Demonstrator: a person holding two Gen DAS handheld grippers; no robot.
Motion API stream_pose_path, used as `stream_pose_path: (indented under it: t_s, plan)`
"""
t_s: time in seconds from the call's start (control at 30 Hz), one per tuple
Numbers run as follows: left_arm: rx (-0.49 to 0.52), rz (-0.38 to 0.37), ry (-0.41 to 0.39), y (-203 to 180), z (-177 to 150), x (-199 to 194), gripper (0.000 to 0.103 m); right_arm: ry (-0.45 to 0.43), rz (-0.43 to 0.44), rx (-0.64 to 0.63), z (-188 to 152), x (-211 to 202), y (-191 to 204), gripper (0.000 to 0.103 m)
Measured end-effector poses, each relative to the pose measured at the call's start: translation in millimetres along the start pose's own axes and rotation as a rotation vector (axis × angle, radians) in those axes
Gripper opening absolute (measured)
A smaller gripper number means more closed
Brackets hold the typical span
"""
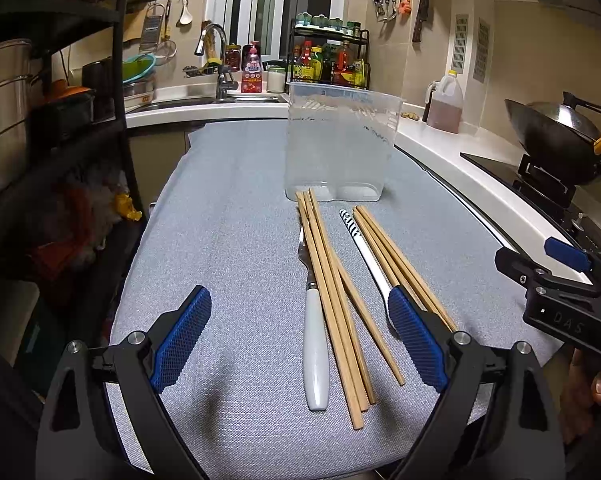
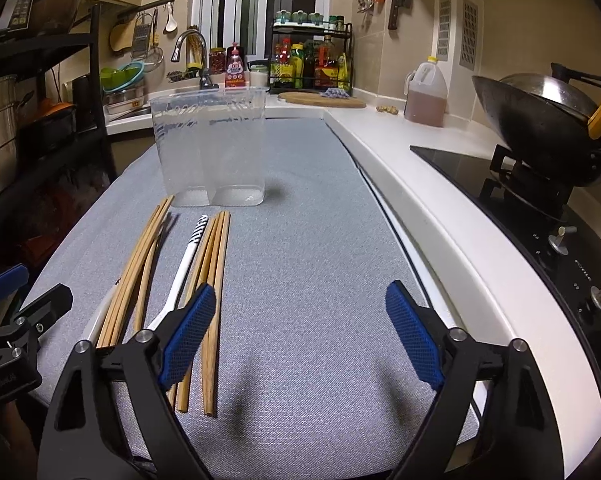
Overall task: Organize utensils
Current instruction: 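Grasp the white-handled fork with the left tool while the right tool grasps a chopstick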
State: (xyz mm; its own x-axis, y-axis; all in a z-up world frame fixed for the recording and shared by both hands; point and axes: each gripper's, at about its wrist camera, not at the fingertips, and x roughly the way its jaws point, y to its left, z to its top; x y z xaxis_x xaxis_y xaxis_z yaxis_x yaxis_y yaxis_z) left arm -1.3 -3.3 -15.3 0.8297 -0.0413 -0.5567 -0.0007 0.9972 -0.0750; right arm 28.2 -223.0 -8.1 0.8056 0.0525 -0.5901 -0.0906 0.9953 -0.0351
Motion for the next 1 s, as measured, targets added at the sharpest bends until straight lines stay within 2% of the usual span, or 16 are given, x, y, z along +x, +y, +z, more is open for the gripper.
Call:
stream_pose_path:
  t_s: [0.07,0.13,0.2,0.23,0.27,0.43,0.6,0.7,1.0]
  plan:
    - [-0.012,-0.003,0.025,3,-1,4,0.08,0.03,0.026,0.002,-2,4,1,0.071]
    - [-0.037,-0.014,0.06,7,-3,10,0.065,0.059,0.054,0.001,-4,9,2,0.059]
    - [-0.053,-0.019,0.097,11,-6,15,0.055,0.085,0.086,-0.003,-7,13,4,0.044]
    - [-0.058,-0.028,0.118,13,-8,19,0.047,0.099,0.106,-0.004,-8,15,5,0.041]
    - [-0.061,-0.037,0.133,13,-10,21,0.043,0.113,0.129,-0.004,-9,17,7,0.036]
    - [-0.051,-0.085,0.191,9,-19,28,0.025,0.167,0.215,-0.021,-16,25,19,0.031]
    - [-0.037,-0.093,0.226,4,-24,32,0.018,0.221,0.235,-0.034,-24,33,27,0.026]
    - [-0.033,-0.091,0.236,3,-23,34,0.018,0.252,0.231,-0.025,-26,40,24,0.024]
    - [-0.009,-0.072,0.237,0,-25,36,0.018,0.264,0.256,-0.045,-28,40,28,0.025]
